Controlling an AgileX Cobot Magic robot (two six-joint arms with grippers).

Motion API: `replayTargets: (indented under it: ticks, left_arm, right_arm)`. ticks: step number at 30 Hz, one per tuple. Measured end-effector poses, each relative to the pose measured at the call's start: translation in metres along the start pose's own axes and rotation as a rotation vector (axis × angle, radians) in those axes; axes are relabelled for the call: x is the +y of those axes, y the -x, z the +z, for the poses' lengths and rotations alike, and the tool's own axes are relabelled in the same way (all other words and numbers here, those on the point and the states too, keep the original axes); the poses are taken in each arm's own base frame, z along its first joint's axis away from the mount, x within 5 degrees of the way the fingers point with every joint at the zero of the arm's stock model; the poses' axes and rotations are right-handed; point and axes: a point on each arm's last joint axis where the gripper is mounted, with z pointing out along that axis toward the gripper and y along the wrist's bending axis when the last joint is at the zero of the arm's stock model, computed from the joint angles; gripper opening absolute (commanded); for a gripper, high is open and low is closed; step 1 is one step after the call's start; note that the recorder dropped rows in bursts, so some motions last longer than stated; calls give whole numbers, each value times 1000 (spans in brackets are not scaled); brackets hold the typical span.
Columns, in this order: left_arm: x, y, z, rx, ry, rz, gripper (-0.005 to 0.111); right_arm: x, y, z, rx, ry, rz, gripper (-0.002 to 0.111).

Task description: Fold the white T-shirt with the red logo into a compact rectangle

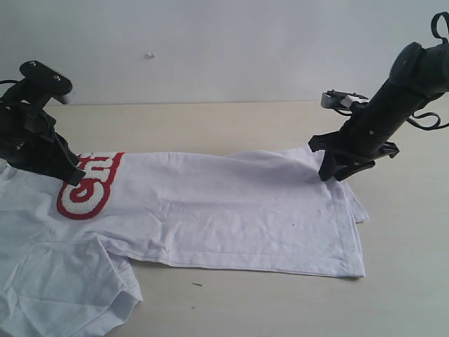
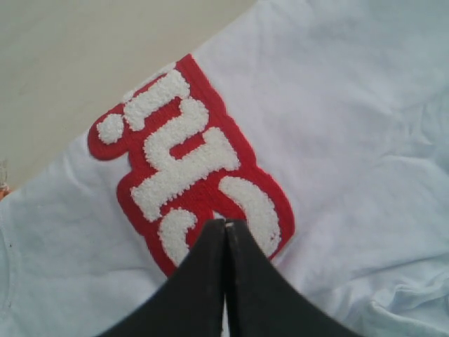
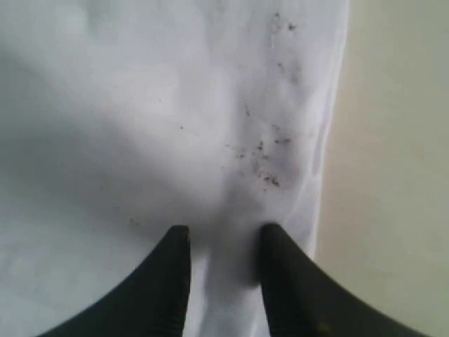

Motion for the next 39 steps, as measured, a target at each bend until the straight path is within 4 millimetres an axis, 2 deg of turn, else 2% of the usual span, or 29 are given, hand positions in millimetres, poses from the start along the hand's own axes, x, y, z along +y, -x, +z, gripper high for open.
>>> replayTargets:
  ticks: [7,9,11,13,23,25,27,28,30,34,39]
  left_arm:
    - [0,0,0,-1,1,4,0]
    - [0,0,0,-1,1,4,0]
    - [0,0,0,-1,1,4,0]
    - [0,0,0,-1,1,4,0]
    - [1,1,0,-7,7,7,0]
    - [1,1,0,-7,7,7,0]
    - [1,1,0,-10,9,7,0]
    - [1,1,0,-10,10,7,0]
    - [1,1,0,-12,11,7,0]
    - [1,1,0,-10,8,6,0]
    - [1,1,0,-11,9,6,0]
  right_arm:
    - [-1,1,0,-10,-10,-9,34]
    - [-1,1,0,-13,-9,-12,31]
    - [0,2,0,-18,-1,-26,18]
    - [1,2,-2,-26,6,-43,0]
    - [6,10,-16,-81,3,-132,0]
    - [7,15,-22,-109,-2,-124,2]
    - [9,18,-28,-127,-1,-89,11]
    - [9,18,-30,-125,-8,-87,26]
    - [3,14,-27,-73,-58,-59,38]
    - [-10,6,-1,17,-104,-6,36]
    - [-8,8,2,1,-57,-1,35]
